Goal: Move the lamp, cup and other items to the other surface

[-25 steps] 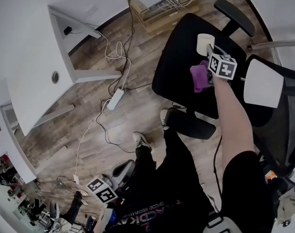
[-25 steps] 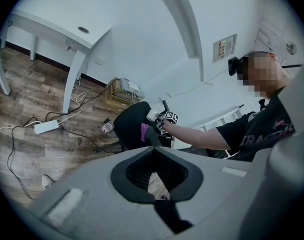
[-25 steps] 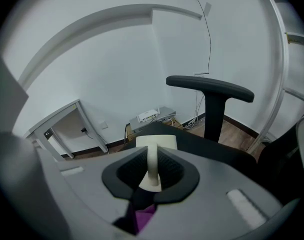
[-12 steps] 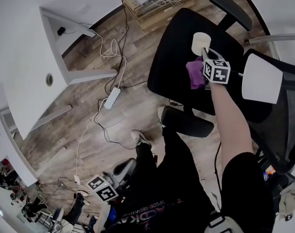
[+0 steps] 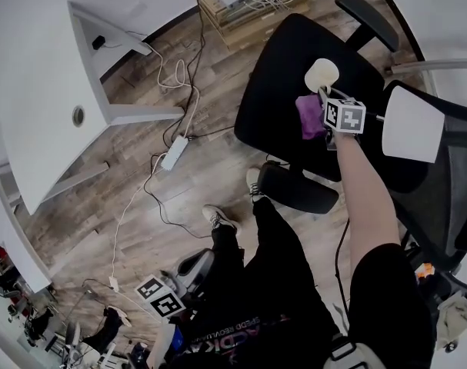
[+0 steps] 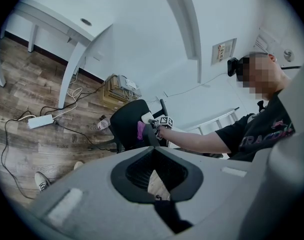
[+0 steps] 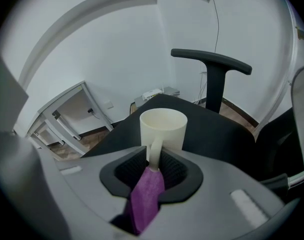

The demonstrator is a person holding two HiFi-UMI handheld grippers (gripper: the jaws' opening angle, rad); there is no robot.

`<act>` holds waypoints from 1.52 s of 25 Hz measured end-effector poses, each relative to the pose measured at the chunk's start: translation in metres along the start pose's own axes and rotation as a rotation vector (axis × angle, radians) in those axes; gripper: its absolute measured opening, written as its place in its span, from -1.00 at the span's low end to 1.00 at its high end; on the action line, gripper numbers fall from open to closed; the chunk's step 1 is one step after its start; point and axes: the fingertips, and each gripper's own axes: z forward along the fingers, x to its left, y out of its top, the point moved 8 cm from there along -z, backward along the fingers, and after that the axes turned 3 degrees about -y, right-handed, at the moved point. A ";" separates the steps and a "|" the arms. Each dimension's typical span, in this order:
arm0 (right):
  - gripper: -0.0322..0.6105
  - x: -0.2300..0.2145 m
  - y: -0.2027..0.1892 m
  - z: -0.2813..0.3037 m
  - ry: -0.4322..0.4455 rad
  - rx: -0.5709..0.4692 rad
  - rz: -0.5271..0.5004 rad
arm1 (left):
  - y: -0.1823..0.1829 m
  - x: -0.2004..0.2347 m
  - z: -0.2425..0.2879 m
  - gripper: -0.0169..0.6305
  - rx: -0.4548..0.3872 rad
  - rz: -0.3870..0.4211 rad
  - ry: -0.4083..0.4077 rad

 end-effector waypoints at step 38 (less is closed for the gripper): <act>-0.89 0.206 0.032 -0.311 0.323 -0.416 -0.060 | 0.041 -0.014 -0.118 -0.95 -0.272 0.267 -0.283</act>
